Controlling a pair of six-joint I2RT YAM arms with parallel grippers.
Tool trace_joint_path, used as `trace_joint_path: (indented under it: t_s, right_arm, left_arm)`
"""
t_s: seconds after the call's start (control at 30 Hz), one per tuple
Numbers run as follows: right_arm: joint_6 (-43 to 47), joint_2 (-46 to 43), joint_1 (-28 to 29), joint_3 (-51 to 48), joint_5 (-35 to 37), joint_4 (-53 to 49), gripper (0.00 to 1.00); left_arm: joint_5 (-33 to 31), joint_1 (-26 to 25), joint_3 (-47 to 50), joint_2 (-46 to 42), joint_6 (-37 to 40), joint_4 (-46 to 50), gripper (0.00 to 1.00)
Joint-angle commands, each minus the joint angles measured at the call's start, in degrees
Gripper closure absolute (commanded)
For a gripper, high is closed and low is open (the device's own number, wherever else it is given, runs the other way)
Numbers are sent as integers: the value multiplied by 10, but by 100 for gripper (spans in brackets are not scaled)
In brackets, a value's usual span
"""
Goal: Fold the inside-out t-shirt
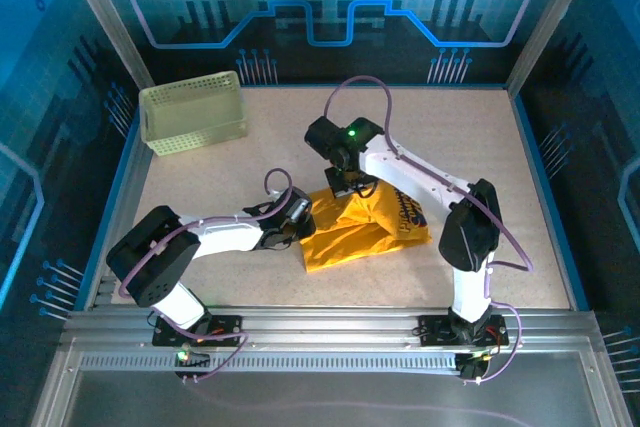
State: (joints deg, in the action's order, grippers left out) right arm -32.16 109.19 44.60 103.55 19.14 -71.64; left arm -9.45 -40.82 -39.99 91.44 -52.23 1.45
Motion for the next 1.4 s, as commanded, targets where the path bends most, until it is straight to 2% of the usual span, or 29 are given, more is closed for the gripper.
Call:
trace_joint_path:
  t_s: [0.0, 0.4, 0.6, 0.73, 0.83, 0.93, 1.2, 1.3, 1.37]
  right_arm:
    - [-19, -16, 17, 14, -30, 13, 99]
    - [-48, -7, 41, -9, -124, 93, 99]
    - [-54, 8, 42, -17, -108, 95, 93]
    - [-53, 19, 43, -21, -109, 98, 87]
    - [-51, 23, 46, -25, -116, 103, 84]
    - [-48, 23, 52, -28, -137, 111, 75]
    - [-28, -42, 54, -39, -111, 96, 58]
    - [-19, -80, 23, -91, -101, 115, 53]
    - [-2, -96, -11, -145, -135, 154, 52]
  left_arm:
    - [58, -11, 19, 40, -11, -58, 64]
    - [52, -12, 42, 24, -16, -77, 64]
    - [48, -11, 56, 7, -21, -86, 63]
    - [40, -12, 65, -9, -25, -81, 59]
    - [17, -11, 85, -38, -38, -77, 56]
    - [-26, -11, 106, -79, -62, -48, 49]
    - [-149, -11, 157, -231, -117, 67, 46]
    - [-168, -10, 147, -268, -97, 96, 45]
    - [-167, -9, 133, -277, -75, 102, 44]
